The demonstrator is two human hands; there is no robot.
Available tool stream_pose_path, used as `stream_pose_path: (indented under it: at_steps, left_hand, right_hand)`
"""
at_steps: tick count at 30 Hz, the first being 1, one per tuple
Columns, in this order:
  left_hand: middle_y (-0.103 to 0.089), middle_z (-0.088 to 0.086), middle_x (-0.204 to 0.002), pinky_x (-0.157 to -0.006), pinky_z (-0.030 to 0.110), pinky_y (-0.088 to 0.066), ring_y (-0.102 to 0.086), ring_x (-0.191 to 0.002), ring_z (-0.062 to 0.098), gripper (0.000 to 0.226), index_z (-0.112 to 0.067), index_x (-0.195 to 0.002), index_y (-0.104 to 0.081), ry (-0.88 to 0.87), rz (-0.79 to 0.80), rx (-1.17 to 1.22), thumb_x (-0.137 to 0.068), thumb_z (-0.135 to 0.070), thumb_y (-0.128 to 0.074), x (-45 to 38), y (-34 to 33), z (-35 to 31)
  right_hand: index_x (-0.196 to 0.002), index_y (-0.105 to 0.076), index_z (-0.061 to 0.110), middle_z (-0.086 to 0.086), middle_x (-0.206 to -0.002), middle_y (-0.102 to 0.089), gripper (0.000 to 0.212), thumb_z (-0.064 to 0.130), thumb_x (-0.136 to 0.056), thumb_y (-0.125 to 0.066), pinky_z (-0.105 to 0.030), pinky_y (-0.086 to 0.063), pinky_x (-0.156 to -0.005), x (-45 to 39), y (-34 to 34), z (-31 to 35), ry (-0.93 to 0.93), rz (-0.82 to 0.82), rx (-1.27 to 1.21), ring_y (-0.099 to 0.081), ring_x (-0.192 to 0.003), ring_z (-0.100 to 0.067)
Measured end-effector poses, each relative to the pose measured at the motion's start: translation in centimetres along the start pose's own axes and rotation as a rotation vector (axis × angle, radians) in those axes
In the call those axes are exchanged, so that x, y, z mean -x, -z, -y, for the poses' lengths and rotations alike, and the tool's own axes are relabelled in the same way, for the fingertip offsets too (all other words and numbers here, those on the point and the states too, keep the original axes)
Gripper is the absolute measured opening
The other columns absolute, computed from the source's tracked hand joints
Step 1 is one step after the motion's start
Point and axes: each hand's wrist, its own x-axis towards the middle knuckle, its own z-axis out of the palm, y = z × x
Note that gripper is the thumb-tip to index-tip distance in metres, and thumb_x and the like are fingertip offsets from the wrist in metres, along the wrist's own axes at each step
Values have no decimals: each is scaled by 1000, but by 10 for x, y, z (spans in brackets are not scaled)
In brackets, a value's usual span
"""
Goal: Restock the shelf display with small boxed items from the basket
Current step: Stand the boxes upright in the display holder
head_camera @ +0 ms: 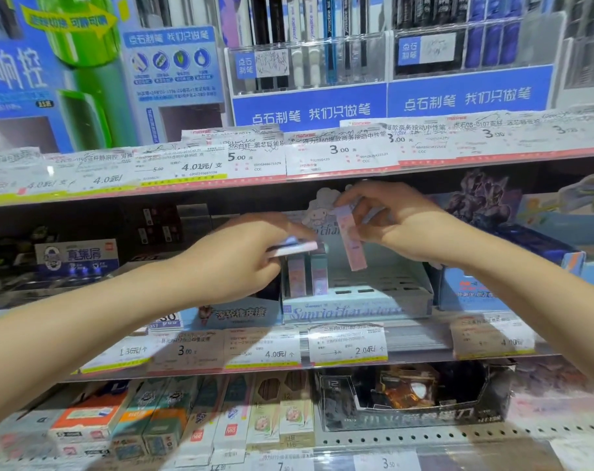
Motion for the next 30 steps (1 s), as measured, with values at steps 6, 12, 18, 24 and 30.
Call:
stream_pose_path:
  at_steps: [6,12,18,24,30]
  left_hand:
    - [-60,-15,-127,-78,27,-54,-64,-78,10,74,-68,-125,-28,-19,265,-36,-76,-13,-37,-5,-1,12]
    - [-56,-8,-135,-92,49,-51,-60,-112,33,71,-81,-109,-24,-40,341,52,-70,-22,-33,-4,2,16]
    - [-48,-20,-140,-97,54,-46,-54,-121,33,67,-77,-115,-27,-62,391,66,-68,-29,-32,-5,4,16]
    - [-42,-28,-141,-95,46,-49,-60,-112,29,68,-78,-108,-31,-30,372,75,-72,-21,-36,-7,3,16]
    - [-47,-24,-137,-53,17,-43,-49,-50,3,68,-62,-123,-33,14,360,4,-86,-6,-42,-10,6,13]
  right_hand:
    - [-90,-48,20,-2,-74,-56,23,8,-80,-64,-41,-53,-81,-12,-9,-11,-63,-69,162,-65,-81,-30]
    - [-91,-53,19,-9,-82,-65,20,4,-81,-62,-35,-51,-77,-13,-18,-15,-27,-41,197,-66,-77,-26]
    - [-99,-54,13,-4,-77,-58,17,5,-85,-57,-25,-42,-69,-14,-29,-17,-19,-33,213,-62,-78,-23]
    - [-99,-55,13,0,-72,-54,18,2,-85,-56,-17,-42,-65,-15,-29,-18,-33,-24,168,-58,-72,-18]
    - [-95,-56,18,-7,-81,-60,20,1,-85,-56,-26,-50,-77,-14,-27,-20,-53,2,138,-64,-80,-24]
